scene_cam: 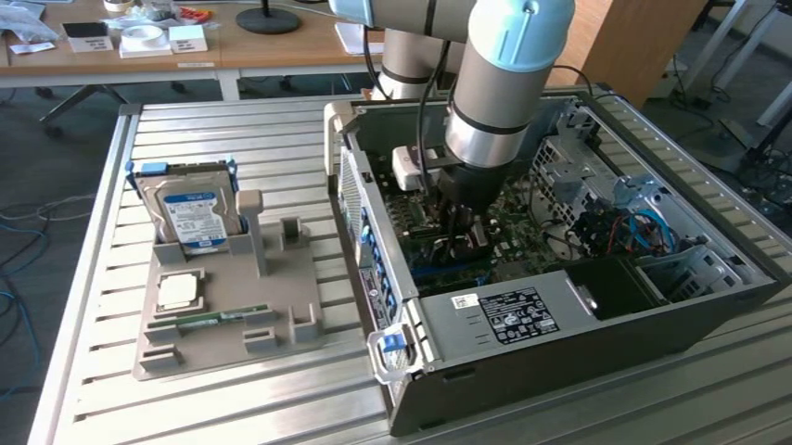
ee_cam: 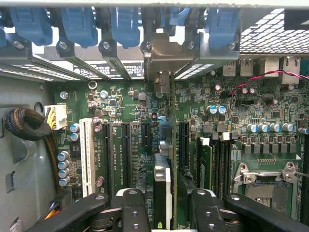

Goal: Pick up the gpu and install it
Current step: 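Insert the gpu into the slot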

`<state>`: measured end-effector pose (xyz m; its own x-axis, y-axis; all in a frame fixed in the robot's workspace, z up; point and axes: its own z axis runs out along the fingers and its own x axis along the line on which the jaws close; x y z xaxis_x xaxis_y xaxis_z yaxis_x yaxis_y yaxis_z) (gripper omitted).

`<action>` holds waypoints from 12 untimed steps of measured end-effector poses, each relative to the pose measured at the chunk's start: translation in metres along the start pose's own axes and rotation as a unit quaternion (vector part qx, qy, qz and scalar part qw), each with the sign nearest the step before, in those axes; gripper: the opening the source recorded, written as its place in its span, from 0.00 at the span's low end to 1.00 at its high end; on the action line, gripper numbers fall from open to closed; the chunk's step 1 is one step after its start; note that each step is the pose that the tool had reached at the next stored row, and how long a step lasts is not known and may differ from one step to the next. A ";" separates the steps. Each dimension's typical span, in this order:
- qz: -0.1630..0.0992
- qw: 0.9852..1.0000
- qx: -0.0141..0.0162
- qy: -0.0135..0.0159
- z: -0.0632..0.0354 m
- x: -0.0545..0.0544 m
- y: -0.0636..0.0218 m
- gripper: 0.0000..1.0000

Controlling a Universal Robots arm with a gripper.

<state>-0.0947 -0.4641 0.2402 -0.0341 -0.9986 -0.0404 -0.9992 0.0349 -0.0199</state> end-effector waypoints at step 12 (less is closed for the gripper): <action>0.000 1.000 0.000 0.000 -0.0110 0.000 -0.0002 0.40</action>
<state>-0.0947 -0.4641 0.2512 -0.0341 -0.9986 -0.0405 -0.9992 0.0349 -0.0200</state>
